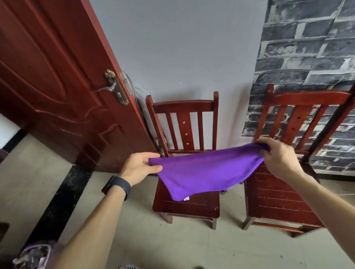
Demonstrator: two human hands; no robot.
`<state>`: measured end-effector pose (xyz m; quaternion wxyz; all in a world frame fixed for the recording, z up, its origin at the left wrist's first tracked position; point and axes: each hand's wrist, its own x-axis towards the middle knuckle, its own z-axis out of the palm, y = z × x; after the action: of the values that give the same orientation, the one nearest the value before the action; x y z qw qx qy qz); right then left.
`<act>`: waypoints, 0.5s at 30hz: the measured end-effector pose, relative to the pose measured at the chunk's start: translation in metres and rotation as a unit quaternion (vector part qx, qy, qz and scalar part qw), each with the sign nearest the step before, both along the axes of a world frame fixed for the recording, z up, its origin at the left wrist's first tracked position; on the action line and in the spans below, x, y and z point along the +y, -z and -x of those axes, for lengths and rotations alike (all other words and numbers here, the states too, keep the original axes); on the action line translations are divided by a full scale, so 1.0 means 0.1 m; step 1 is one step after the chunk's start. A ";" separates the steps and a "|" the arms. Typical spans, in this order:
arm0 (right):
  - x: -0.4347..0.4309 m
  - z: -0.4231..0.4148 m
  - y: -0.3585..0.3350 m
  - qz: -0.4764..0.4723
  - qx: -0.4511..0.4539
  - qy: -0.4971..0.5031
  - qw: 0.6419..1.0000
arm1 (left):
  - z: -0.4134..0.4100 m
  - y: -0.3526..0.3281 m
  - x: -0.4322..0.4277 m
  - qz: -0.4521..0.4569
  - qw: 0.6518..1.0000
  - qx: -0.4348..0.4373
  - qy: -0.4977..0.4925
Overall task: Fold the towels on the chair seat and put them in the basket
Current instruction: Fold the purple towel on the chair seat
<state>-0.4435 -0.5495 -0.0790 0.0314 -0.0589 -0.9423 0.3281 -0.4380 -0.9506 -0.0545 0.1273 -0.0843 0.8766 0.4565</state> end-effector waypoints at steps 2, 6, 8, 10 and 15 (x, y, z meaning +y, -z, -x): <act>-0.01 -0.13 0.19 -0.031 -0.016 -0.012 0.999 | -0.11 0.19 -0.03 0.133 0.991 0.017 0.013; -0.13 -0.52 0.57 -0.052 -0.034 -0.033 0.998 | -0.41 0.56 -0.15 0.371 0.919 0.112 0.066; -0.21 -0.73 0.72 -0.038 -0.063 -0.034 0.997 | -0.57 0.75 -0.28 0.429 0.888 0.128 0.103; -0.29 -0.89 0.83 0.001 -0.109 -0.023 0.994 | -0.69 0.91 -0.43 0.452 0.876 0.110 0.127; -0.53 -0.86 1.05 0.077 -0.222 0.010 0.972 | -0.57 1.23 -0.82 0.440 0.884 0.036 0.150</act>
<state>-0.3577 -0.6025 -0.1837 -0.1798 -0.1424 -0.8970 0.3778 -0.3812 -1.0327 -0.1772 0.1123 0.0180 0.9935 0.0019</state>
